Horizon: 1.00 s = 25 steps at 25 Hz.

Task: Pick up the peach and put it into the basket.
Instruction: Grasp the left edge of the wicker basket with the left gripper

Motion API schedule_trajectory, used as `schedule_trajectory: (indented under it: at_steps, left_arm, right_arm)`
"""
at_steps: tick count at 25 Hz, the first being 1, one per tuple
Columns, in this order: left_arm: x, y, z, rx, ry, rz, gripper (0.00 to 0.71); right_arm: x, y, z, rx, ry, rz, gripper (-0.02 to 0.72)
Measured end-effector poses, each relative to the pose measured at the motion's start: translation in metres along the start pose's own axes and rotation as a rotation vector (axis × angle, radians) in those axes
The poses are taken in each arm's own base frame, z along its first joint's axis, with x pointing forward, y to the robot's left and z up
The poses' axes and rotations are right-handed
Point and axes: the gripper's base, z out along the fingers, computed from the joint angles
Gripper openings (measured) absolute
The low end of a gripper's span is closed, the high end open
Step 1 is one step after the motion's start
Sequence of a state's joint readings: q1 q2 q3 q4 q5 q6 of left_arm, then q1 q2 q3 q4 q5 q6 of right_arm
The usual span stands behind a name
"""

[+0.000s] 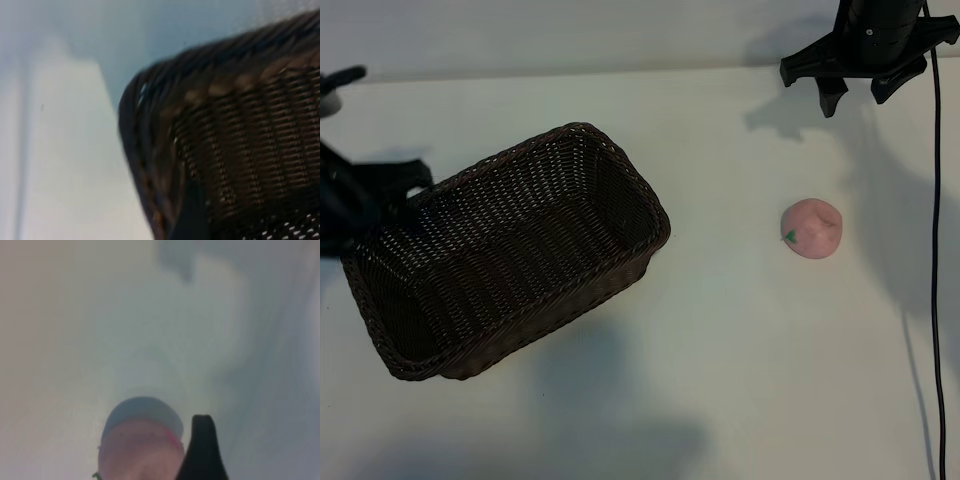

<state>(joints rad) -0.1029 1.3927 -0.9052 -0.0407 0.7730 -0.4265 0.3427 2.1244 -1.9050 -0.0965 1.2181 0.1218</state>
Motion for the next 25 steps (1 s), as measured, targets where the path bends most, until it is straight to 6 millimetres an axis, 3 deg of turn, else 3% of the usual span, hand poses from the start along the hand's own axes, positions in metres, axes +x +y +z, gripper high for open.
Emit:
schedule_trajectory:
  at_steps: [6, 10, 17, 25]
  left_arm:
    - [0.029, 0.021, 0.009, -0.085, 0.022, -0.106, 0.590]
    - [0.038, 0.028, 0.018, -0.108, 0.017, -0.152, 0.590]
    - [0.033, 0.025, 0.028, -0.049, -0.062, -0.206, 0.589]
    - [0.034, 0.022, 0.064, -0.059, 0.030, -0.233, 0.589]
  right_arm:
    - [0.000, 0.000, 0.000, 0.000, 0.000, 0.000, 0.539]
    - [0.000, 0.000, 0.000, 0.000, 0.000, 0.000, 0.539]
    - [0.000, 0.000, 0.000, 0.000, 0.000, -0.001, 0.539]
    - [0.000, 0.000, 0.000, 0.000, 0.000, -0.002, 0.539]
